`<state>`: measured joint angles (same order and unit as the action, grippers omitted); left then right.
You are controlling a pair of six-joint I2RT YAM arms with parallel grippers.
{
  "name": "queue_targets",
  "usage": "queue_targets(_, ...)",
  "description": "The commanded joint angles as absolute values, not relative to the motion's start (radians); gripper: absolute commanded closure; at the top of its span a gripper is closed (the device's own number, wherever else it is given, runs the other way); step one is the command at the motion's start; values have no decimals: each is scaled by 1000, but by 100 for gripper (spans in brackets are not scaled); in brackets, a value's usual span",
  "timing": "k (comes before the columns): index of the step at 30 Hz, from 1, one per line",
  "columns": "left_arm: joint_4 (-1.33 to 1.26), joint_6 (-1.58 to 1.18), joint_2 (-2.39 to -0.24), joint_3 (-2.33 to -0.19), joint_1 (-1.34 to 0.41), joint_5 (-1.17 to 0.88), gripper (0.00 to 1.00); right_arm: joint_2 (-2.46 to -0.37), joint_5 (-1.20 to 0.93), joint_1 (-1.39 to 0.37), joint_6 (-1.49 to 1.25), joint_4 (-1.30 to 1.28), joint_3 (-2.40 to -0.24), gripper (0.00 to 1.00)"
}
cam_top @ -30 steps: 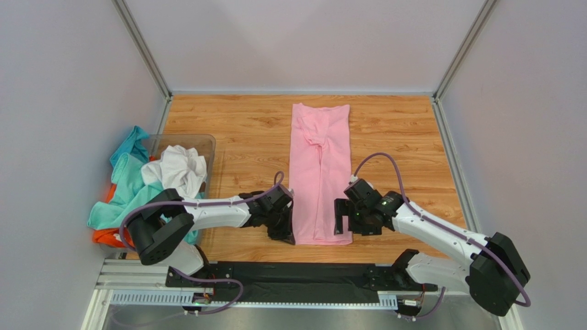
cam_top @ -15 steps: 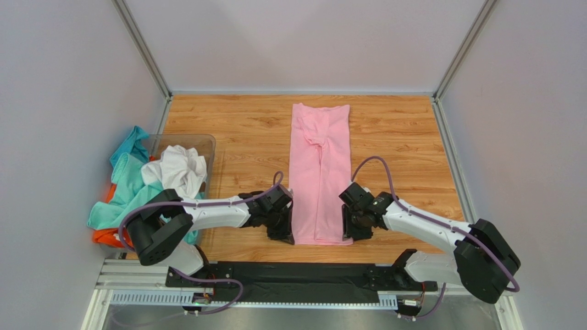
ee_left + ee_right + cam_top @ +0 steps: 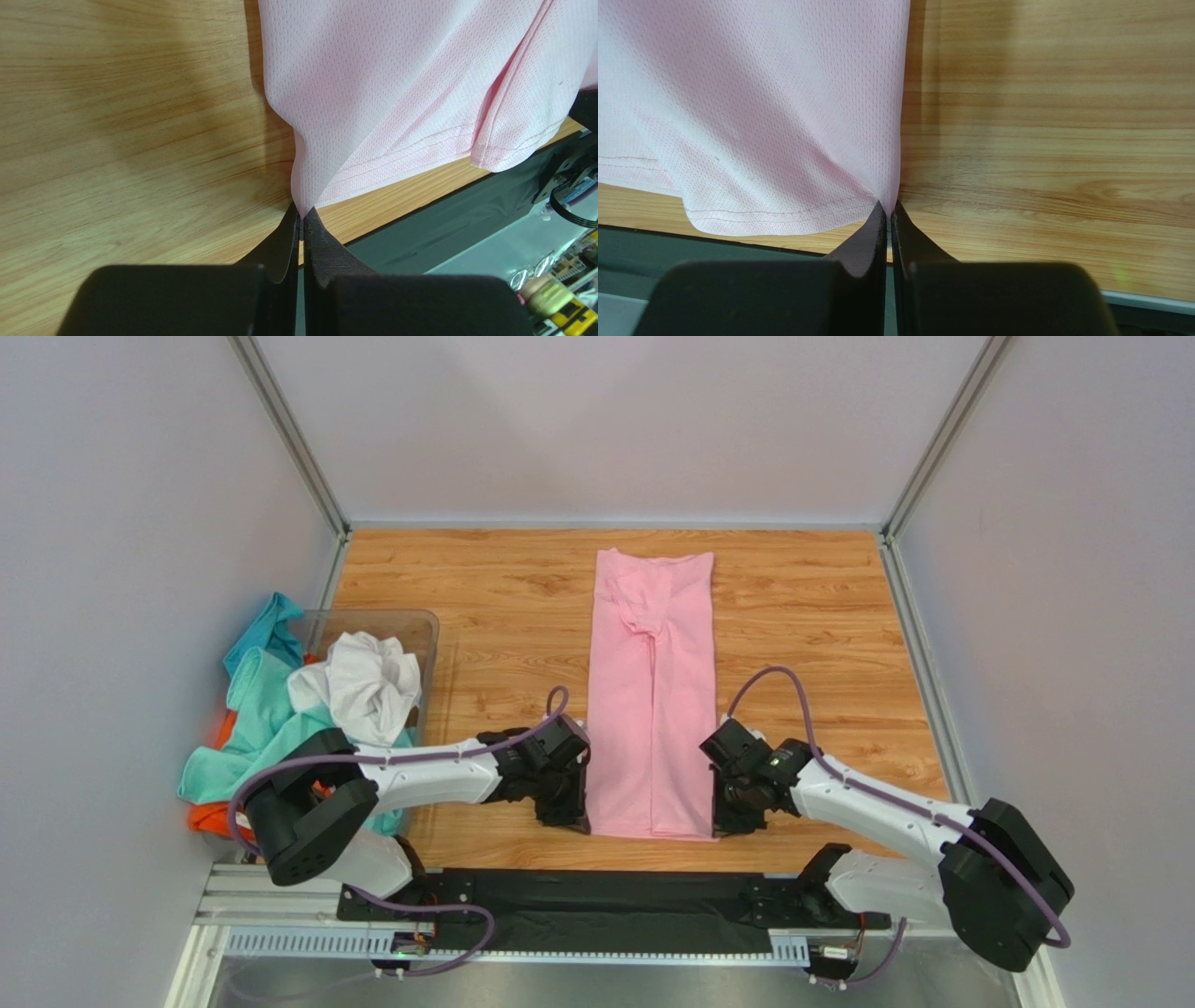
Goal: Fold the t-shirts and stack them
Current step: Fold the tshirt
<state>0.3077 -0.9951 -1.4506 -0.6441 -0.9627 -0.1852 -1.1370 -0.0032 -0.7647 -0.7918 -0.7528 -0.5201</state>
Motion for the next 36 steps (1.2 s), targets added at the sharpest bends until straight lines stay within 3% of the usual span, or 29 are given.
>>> queue_targets(1, 344, -1002, -1422, -629, -971, -173, 100, -1108, -28, -769, -799, -782, -488, 100)
queue_targets(8, 429, -1000, -1278, -612, -1020, -147, 100, -956, -101, -790, -814, -837, -477, 100)
queue_targets(19, 523, -1080, -1065, -551, -1121, -87, 100, -819, -80, -1064, -1017, -897, -497, 100)
queue_targets(24, 515, -1052, -1025, -580, -1120, -28, 100, -839, -2, -1058, -974, -922, -563, 100)
queue_targets(36, 592, -914, -1186, -857, -1039, 89, 100, -1020, 163, -896, -729, -900, -827, 100)
